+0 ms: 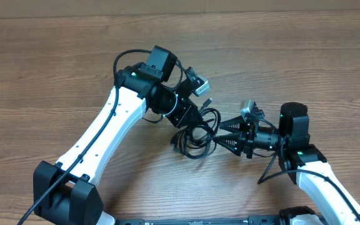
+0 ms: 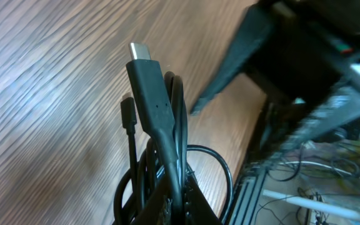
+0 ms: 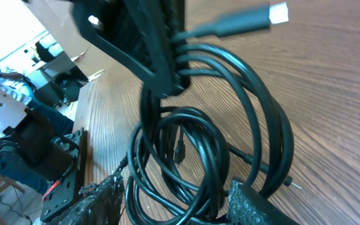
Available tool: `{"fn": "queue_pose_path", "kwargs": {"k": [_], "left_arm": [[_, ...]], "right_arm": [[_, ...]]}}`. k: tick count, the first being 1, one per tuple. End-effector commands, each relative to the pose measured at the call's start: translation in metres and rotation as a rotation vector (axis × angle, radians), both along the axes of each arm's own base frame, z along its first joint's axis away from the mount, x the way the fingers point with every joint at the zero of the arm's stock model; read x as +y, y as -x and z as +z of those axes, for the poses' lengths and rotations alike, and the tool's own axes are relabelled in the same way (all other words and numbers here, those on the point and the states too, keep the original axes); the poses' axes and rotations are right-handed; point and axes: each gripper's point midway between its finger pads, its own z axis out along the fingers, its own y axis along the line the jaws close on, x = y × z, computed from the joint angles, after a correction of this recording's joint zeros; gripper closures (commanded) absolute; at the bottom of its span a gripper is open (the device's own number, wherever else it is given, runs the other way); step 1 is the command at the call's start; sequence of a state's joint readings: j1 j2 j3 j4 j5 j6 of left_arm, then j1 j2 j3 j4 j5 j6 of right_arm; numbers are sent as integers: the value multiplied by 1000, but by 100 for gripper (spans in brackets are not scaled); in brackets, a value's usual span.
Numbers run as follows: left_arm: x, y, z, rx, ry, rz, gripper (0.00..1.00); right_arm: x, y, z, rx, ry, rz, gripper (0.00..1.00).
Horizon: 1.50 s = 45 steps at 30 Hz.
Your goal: Untangle cables
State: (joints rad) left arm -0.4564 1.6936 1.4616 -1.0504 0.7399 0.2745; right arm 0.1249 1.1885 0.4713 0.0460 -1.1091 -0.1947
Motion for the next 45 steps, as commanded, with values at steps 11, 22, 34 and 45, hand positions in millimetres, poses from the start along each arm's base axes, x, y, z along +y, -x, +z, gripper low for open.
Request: {"fn": "queue_pose_path", "kwargs": {"k": [11, 22, 34, 45], "left_arm": [[-16, 10, 29, -14, 151, -76, 96], [-43, 36, 34, -9, 188, -171, 96], [-47, 30, 33, -48, 180, -165, 96], [-2, -38, -9, -123, -213, 288, 96]], "right_arm": [[8, -6, -3, -75, 64, -12, 40], [23, -12, -16, -163, 190, -54, 35], [23, -12, -17, -159, 192, -54, 96], [29, 3, -13, -128, 140, 26, 96]]}}
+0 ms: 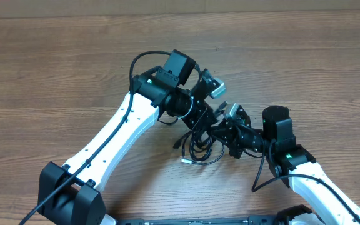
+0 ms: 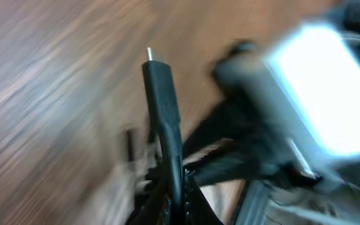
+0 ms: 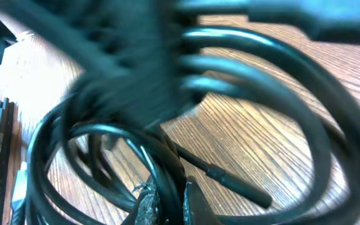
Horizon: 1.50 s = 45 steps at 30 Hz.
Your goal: Untangle cables
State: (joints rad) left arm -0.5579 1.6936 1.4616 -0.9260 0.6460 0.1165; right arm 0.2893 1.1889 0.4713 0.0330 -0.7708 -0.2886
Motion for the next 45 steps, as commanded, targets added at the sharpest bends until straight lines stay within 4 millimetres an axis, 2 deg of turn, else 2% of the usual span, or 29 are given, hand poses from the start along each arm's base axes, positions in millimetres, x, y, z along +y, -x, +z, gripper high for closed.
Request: {"fn": "queue_pose_path", "kwargs": {"k": [1, 6, 15, 21, 30, 36, 45], "left_arm": [[35, -41, -10, -86, -211, 294, 96], [53, -56, -15, -123, -299, 416, 95], [58, -58, -16, -139, -324, 432, 96], [60, -55, -18, -134, -339, 416, 96], [62, -51, -21, -140, -358, 381, 95], [62, -51, -21, -141, -358, 381, 96], [70, -57, -21, -154, -378, 410, 95]], "right_arm": [[14, 17, 19, -10, -86, 126, 96], [22, 28, 38, -55, -167, 231, 96], [31, 61, 80, -191, -327, 489, 96], [31, 60, 88, -196, -342, 487, 96], [33, 56, 115, -241, -391, 479, 96], [27, 41, 116, -190, -395, 395, 96], [3, -4, 115, -34, -429, 109, 96]]}}
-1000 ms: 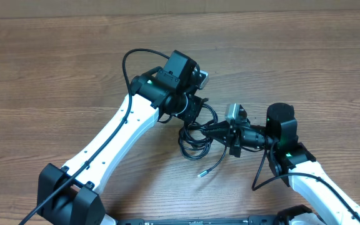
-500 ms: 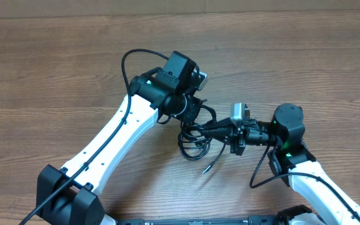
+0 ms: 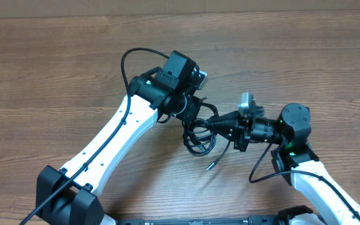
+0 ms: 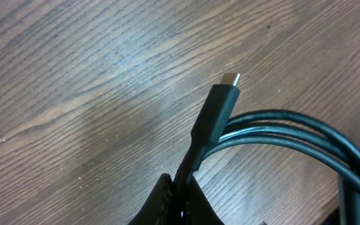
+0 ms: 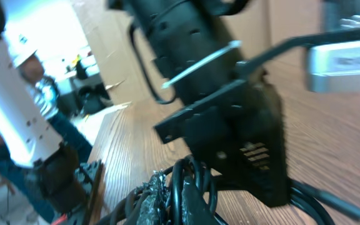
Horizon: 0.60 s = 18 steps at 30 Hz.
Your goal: Untangle cables
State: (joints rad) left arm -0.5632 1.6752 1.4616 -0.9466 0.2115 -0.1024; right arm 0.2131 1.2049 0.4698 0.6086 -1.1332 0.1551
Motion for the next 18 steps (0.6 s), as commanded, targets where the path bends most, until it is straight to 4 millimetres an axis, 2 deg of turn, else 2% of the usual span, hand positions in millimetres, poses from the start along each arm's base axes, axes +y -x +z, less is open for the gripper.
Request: {"fn": "queue_pose_path", "kwargs": {"k": [1, 5, 18], "left_arm": [[19, -17, 2, -61, -69, 53, 96], [23, -19, 2, -54, -66, 64, 96], [24, -20, 2, -55, -65, 68, 95]], "right_arm": [[-12, -13, 13, 87, -41, -72, 96], [-29, -35, 3, 191, -48, -208, 96], [-58, -70, -44, 409, 19, -513, 96]]}}
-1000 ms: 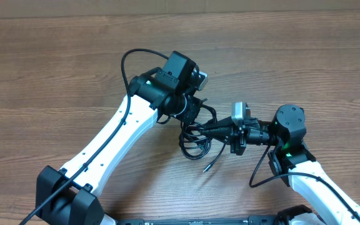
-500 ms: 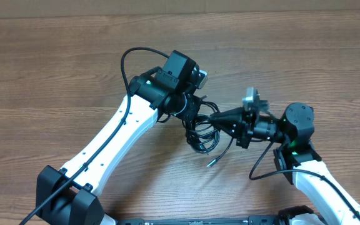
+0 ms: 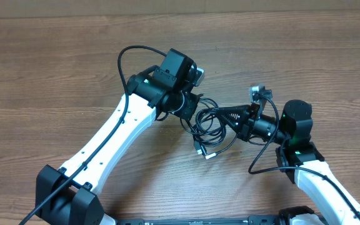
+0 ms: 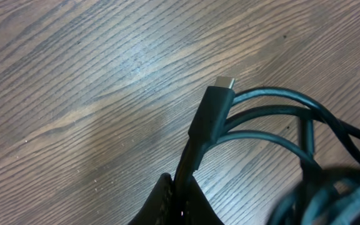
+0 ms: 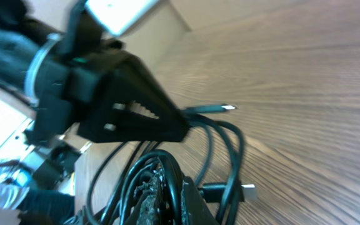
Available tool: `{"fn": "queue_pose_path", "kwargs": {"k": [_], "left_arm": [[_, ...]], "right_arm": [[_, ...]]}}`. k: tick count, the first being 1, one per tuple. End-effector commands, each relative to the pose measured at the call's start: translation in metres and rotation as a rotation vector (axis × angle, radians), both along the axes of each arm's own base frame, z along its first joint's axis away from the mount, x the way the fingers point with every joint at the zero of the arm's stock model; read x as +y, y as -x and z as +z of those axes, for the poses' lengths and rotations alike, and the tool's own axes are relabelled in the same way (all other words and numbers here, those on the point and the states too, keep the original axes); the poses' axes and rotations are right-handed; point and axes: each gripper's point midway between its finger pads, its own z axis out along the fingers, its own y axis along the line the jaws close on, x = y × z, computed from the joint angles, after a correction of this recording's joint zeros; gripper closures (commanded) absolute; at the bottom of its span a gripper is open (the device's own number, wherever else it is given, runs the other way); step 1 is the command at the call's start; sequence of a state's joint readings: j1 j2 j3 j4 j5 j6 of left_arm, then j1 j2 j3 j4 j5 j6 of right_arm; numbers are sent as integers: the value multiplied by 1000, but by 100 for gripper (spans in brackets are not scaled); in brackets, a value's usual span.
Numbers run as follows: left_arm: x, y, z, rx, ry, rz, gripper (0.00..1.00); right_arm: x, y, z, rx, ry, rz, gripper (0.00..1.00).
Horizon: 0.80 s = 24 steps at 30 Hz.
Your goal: Untangle cables
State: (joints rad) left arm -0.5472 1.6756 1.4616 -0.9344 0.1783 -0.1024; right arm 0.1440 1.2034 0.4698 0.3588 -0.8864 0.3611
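A tangle of black cables (image 3: 210, 130) hangs between my two grippers above the wooden table (image 3: 55, 69). My left gripper (image 3: 191, 106) is shut on one cable just below its USB-C plug (image 4: 219, 95); the fingertips (image 4: 167, 199) pinch it at the bottom of the left wrist view. My right gripper (image 3: 236, 118) is shut on several loops (image 5: 167, 164) of the bundle. A silver-tipped USB plug (image 3: 205, 152) dangles under the bundle and also shows in the right wrist view as a plug (image 5: 245, 191). The left gripper (image 5: 127, 109) faces the right wrist camera.
The white left arm (image 3: 105, 147) crosses the table from the near left. The right arm's own black cable (image 3: 264, 165) loops beside its wrist. Bare wood surrounds the bundle on all sides.
My right gripper has moved a little to the right, away from the left one. The loops between them are stretched wider, and a silver-tipped plug now hangs under the bundle.
First my left gripper held the bundle by its plug end while the right gripper stood open beside the loops. Then the right was shut on loops close against the left. After that the two grippers stood apart, and now further apart with the bundle spread.
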Motion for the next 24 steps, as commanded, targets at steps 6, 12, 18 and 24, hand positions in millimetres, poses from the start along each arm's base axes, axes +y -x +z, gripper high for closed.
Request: {"fn": "queue_pose_path", "kwargs": {"k": [6, 12, 18, 24], "left_arm": [[15, -11, 2, -30, -45, 38, 96], [16, -10, 2, -27, -46, 38, 96], [16, -10, 2, -27, -47, 38, 96], [17, -10, 2, -26, -48, 40, 96]], "right_arm": [[-42, -36, -23, 82, 107, -316, 96], [-63, -40, -48, 214, 151, -468, 96], [-80, -42, -62, 255, 210, -567, 96], [-99, -36, -84, 331, 295, -656, 96]]}}
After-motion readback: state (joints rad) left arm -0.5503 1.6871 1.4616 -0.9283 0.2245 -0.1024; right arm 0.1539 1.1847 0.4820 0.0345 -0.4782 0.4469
